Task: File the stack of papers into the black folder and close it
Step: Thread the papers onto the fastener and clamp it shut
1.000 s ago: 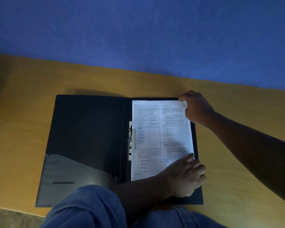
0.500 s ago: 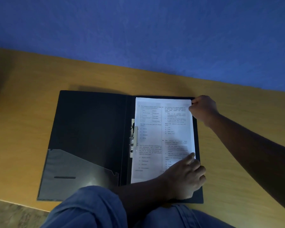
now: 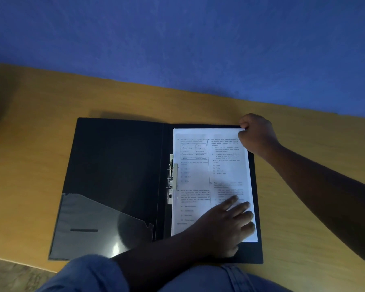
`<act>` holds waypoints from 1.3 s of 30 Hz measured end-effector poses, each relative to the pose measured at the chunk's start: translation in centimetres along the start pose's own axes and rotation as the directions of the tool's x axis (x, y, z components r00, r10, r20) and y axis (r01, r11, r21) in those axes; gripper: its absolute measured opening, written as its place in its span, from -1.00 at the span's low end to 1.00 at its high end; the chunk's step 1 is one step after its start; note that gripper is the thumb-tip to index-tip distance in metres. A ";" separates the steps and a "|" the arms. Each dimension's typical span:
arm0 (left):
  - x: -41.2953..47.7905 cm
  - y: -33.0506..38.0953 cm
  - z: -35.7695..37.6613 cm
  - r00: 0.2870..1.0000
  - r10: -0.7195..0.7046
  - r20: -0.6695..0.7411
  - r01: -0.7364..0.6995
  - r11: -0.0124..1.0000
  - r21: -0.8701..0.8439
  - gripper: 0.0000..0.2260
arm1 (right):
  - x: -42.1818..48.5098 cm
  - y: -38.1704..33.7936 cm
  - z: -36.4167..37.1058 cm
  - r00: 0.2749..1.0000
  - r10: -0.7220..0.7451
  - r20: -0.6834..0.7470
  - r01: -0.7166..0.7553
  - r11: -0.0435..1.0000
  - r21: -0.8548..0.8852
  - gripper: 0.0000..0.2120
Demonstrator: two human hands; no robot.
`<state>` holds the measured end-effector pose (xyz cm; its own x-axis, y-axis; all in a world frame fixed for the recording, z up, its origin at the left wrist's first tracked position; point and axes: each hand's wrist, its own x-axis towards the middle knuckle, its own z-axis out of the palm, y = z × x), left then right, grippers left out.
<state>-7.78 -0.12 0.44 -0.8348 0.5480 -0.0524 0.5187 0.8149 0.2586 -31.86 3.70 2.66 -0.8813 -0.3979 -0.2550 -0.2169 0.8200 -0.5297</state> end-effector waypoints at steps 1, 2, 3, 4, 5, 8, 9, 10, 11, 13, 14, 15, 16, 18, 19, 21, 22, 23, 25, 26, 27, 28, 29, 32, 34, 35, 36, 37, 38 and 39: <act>-0.9 -0.3 -0.1 1.000 -0.027 0.014 0.028 1.000 -0.009 -0.52 | 0.2 -0.3 0.4 0.996 -0.084 0.022 0.085 0.996 -0.023 -0.62; -1.9 -0.5 -0.2 0.998 -0.053 0.028 0.054 0.998 -0.018 -0.48 | 0.3 -0.7 0.8 0.985 -0.165 0.054 0.167 0.985 -0.048 -0.61; -3.0 -0.8 -0.3 0.996 -0.079 0.048 0.080 0.996 -0.023 -0.44 | 0.3 -1.2 1.3 0.969 -0.231 0.092 0.238 0.969 -0.074 -0.60; -4.0 -1.1 -0.4 0.992 -0.104 0.073 0.105 0.994 -0.019 -0.39 | 0.3 -1.8 1.7 0.951 -0.280 0.128 0.294 0.951 -0.099 -0.58; -4.9 -1.4 -0.6 0.986 -0.130 0.102 0.131 0.991 -0.009 -0.35 | 0.3 -2.3 2.1 0.935 -0.315 0.161 0.336 0.933 -0.128 -0.56; -7.1 -2.2 -0.8 0.968 -0.203 0.145 0.204 0.979 0.005 -0.26 | 0.4 -3.4 2.8 0.902 -0.351 0.252 0.406 0.886 -0.222 -0.53; -7.8 -2.2 -0.9 0.963 -0.230 0.141 0.233 0.973 -0.001 -0.26 | 0.3 -3.6 3.0 0.898 -0.350 0.265 0.414 0.877 -0.245 -0.52; -8.4 -2.3 -1.0 0.955 -0.263 0.138 0.266 0.964 -0.004 -0.27 | 0.2 -3.8 3.3 0.898 -0.349 0.268 0.416 0.870 -0.264 -0.51; -8.9 -2.3 -1.1 0.945 -0.299 0.133 0.302 0.953 -0.004 -0.29 | 0.1 -3.9 3.5 0.899 -0.347 0.267 0.417 0.864 -0.281 -0.49; -9.5 -2.1 -1.1 0.922 -0.368 0.124 0.372 0.928 -0.014 -0.31 | -0.1 -4.0 3.8 0.900 -0.342 0.269 0.415 0.860 -0.296 -0.47; -9.6 -2.0 -1.1 0.911 -0.394 0.125 0.400 0.916 -0.022 -0.31 | -0.1 -3.9 3.9 0.901 -0.341 0.269 0.414 0.860 -0.297 -0.45; -9.7 -1.8 -1.0 0.901 -0.414 0.127 0.421 0.907 -0.031 -0.31 | -0.2 -3.9 3.9 0.900 -0.344 0.268 0.417 0.859 -0.297 -0.44; -9.9 -1.8 -0.9 0.894 -0.429 0.128 0.437 0.898 -0.042 -0.31 | -0.1 -3.8 3.9 0.897 -0.350 0.271 0.424 0.854 -0.301 -0.44; -10.3 -1.6 -0.7 0.881 -0.456 0.123 0.466 0.883 -0.063 -0.33 | -0.2 -3.8 4.0 0.891 -0.360 0.276 0.438 0.841 -0.317 -0.42; -10.5 -1.5 -0.6 0.875 -0.468 0.124 0.478 0.875 -0.070 -0.34 | -0.2 -3.9 4.0 0.889 -0.365 0.275 0.443 0.836 -0.324 -0.41; -10.8 -1.4 -0.4 0.867 -0.484 0.117 0.494 0.865 -0.084 -0.36 | -0.2 -4.0 4.0 0.887 -0.373 0.273 0.452 0.827 -0.335 -0.40; -10.8 -1.4 -0.3 0.867 -0.485 0.111 0.495 0.864 -0.090 -0.36 | -0.2 -4.1 3.9 0.884 -0.371 0.283 0.454 0.825 -0.337 -0.40; -10.8 -1.4 -0.3 0.870 -0.481 0.107 0.491 0.866 -0.094 -0.36 | -0.2 -4.1 3.9 0.882 -0.364 0.301 0.454 0.827 -0.332 -0.40; -10.5 -1.6 -0.4 0.879 -0.466 0.103 0.475 0.874 -0.099 -0.35 | 0.0 -4.0 3.5 0.880 -0.351 0.320 0.444 0.848 -0.290 -0.41; -10.1 -1.7 -0.6 0.886 -0.453 0.100 0.462 0.881 -0.099 -0.35 | 0.1 -3.7 3.2 0.890 -0.345 0.299 0.423 0.868 -0.259 -0.41; -9.6 -1.9 -0.8 0.895 -0.435 0.096 0.444 0.891 -0.097 -0.35 | 0.3 -3.4 2.7 0.908 -0.332 0.255 0.391 0.890 -0.234 -0.42; -9.0 -2.0 -1.0 0.907 -0.411 0.092 0.419 0.903 -0.095 -0.35 | 0.6 -2.9 2.3 0.930 -0.309 0.201 0.350 0.911 -0.218 -0.42; -8.2 -2.0 -1.2 0.921 -0.381 0.084 0.388 0.917 -0.097 -0.35 | 0.9 -2.4 1.7 0.949 -0.271 0.158 0.301 0.930 -0.209 -0.43; -4.9 -1.3 -1.5 0.965 -0.256 0.059 0.262 0.954 -0.148 -0.40 | 1.7 -0.3 0.6 0.982 -0.130 0.140 0.157 0.966 -0.207 -0.46; -2.3 -0.4 -1.0 0.989 -0.149 0.021 0.150 0.969 -0.196 -0.48 | 1.6 0.8 0.2 0.986 -0.088 0.145 0.118 0.970 -0.213 -0.49; -1.1 0.1 -0.5 0.996 -0.085 0.013 0.086 0.974 -0.208 -0.51 | 1.4 1.1 0.1 0.986 -0.088 0.141 0.118 0.969 -0.217 -0.50; 0.0 0.5 0.0 1.000 -0.019 0.016 0.022 0.980 -0.199 -0.54 | 1.2 1.4 0.2 0.987 -0.093 0.134 0.121 0.969 -0.218 -0.51; 0.9 0.8 0.5 0.999 0.037 0.027 -0.032 0.985 -0.171 -0.57 | 1.0 1.5 0.2 0.988 -0.095 0.125 0.121 0.969 -0.217 -0.51; 1.6 0.9 0.9 0.996 0.072 0.042 -0.066 0.989 -0.133 -0.60 | 0.9 1.5 0.3 0.989 -0.095 0.117 0.119 0.969 -0.217 -0.51; 2.2 0.9 1.1 0.995 0.088 0.052 -0.083 0.991 -0.101 -0.65 | 0.7 1.5 0.5 0.989 -0.096 0.110 0.119 0.968 -0.222 -0.50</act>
<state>-8.92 2.02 -0.50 -0.7750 0.6270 -0.0794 0.5648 0.7435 0.3582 -32.57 4.42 1.31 -0.8046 -0.5179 -0.2904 -0.4079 0.8375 -0.3635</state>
